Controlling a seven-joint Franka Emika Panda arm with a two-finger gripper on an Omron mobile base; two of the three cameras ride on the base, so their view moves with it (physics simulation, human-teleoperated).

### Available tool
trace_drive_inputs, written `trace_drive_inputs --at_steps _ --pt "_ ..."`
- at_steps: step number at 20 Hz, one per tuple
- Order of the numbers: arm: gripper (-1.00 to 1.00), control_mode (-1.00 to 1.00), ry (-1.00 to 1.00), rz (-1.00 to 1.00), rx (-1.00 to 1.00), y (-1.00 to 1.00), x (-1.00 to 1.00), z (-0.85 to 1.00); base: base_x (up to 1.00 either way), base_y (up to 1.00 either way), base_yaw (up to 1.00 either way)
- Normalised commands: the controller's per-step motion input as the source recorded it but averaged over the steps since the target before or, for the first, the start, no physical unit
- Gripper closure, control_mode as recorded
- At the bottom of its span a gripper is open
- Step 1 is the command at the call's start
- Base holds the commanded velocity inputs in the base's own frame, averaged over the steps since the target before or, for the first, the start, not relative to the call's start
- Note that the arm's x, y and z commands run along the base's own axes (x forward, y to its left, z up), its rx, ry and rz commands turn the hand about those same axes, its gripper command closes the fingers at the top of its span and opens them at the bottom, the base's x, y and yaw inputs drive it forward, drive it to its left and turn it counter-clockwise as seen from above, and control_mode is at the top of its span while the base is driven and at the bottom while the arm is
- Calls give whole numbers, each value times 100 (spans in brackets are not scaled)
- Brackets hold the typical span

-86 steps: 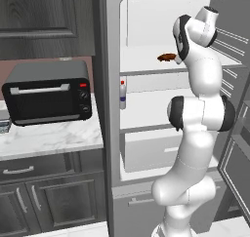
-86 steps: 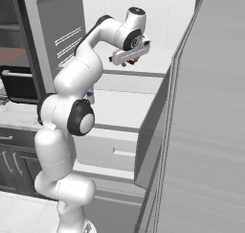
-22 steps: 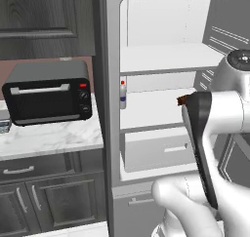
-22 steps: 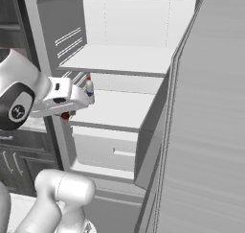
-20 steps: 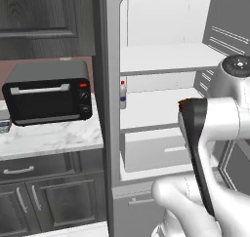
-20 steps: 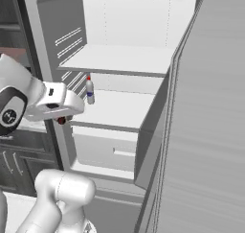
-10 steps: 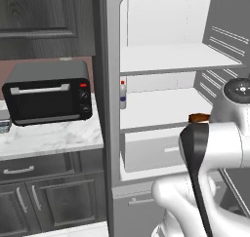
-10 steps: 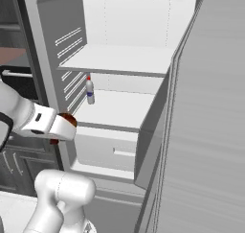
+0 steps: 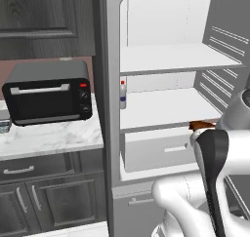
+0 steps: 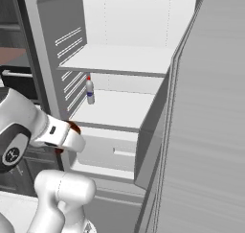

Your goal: Take the chicken drumstick from the fridge and place it on the digital scale on the counter by the fridge. Wait a few seconds for a reading, then move it to the plate on the dining counter.

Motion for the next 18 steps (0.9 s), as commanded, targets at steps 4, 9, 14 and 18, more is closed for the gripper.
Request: trace_drive_inputs --at_steps 4,9,14,18 --pt "100 -100 0 3 6 0 0 -16 0 0 0" --pt "100 -100 0 3 7 0 0 -18 0 0 0" --pt "100 -100 0 3 7 0 0 -16 0 0 0" --pt "100 -100 0 2 6 0 0 -18 0 0 0"
